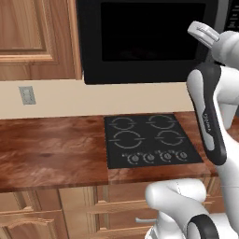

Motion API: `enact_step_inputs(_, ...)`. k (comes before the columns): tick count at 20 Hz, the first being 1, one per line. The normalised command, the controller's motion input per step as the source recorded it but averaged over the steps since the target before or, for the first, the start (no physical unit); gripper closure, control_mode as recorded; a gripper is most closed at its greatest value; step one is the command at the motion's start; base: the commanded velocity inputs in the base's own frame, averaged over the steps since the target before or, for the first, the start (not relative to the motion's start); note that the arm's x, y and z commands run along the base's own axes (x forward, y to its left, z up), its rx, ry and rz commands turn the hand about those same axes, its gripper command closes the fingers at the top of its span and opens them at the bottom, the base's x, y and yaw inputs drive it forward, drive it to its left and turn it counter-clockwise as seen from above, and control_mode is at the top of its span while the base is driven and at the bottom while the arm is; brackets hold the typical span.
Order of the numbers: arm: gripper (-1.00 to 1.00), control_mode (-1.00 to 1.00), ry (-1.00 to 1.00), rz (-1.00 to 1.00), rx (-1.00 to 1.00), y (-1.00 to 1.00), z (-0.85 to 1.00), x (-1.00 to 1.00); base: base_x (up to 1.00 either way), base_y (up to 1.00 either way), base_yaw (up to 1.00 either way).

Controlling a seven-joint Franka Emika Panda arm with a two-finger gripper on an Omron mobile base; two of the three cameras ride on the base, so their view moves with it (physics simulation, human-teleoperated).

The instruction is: Transport the fish from the fridge to the microwave and turn on the microwave.

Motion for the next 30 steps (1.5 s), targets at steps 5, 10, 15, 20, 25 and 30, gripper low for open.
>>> enact_step_inputs(5,1.00,-1.00,0.00,0.00,0.04,-0.28,0.00,-0.09,0.00,0.00,0.00)
enact_step_inputs(10,1.00,-1.00,0.00,0.00,0.08,-0.21,0.00,0.00,0.00,0.00,0.00)
enact_step_inputs(15,1.00,-1.00,0.00,0.00,0.13,-0.19,0.00,-0.03,0.00,0.00,0.00)
enact_step_inputs(20,1.00,-1.00,0.02,0.00,0.22,-0.24,0.00,0.00,0.00,0.00,0.00)
enact_step_inputs(25,1.00,-1.00,0.04,0.00,0.29,-0.32,0.00,0.00,0.00,0.00,0.00)
enact_step_inputs(30,1.00,-1.00,0.02,0.00,0.28,-0.34,0.00,0.00,0.00,0.00,0.00)
